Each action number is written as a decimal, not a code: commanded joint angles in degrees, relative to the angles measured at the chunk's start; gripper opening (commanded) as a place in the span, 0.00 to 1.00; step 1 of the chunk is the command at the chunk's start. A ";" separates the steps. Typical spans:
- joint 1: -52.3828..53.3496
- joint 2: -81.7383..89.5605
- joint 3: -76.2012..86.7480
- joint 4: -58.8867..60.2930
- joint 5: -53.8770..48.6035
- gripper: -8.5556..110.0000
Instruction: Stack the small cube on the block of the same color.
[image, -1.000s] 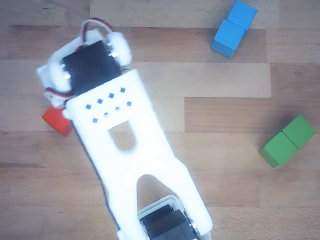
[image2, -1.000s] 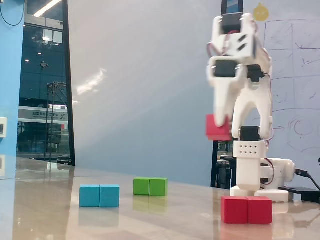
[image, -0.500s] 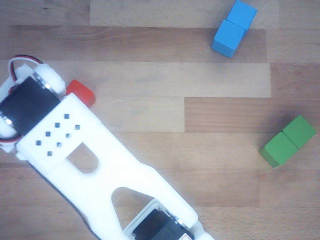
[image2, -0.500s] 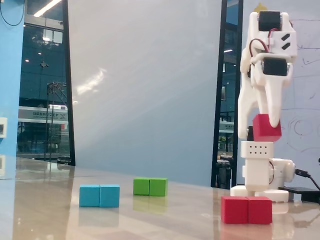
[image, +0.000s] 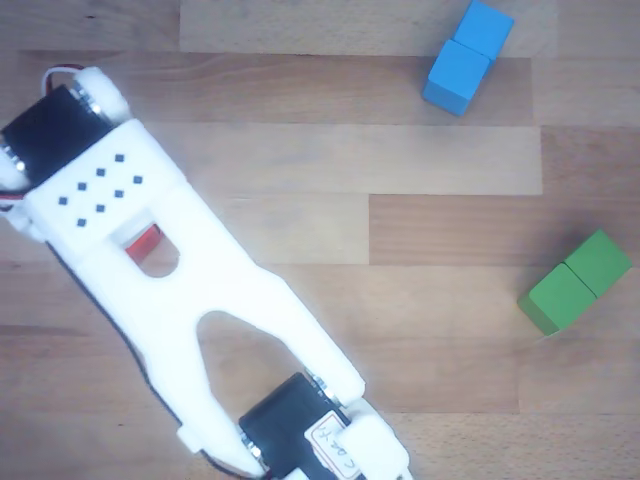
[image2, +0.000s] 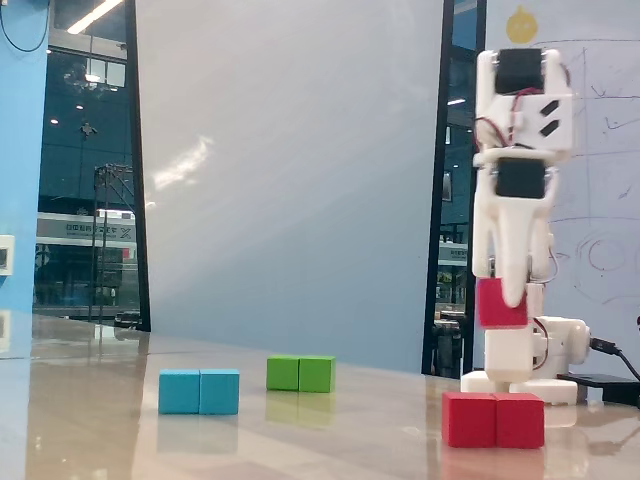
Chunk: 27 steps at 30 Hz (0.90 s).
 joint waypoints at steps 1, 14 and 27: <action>1.58 -0.79 -5.45 -1.93 -0.26 0.21; 1.67 -8.44 -5.45 -2.29 -0.09 0.21; 1.76 -10.90 -5.45 -2.29 -0.09 0.21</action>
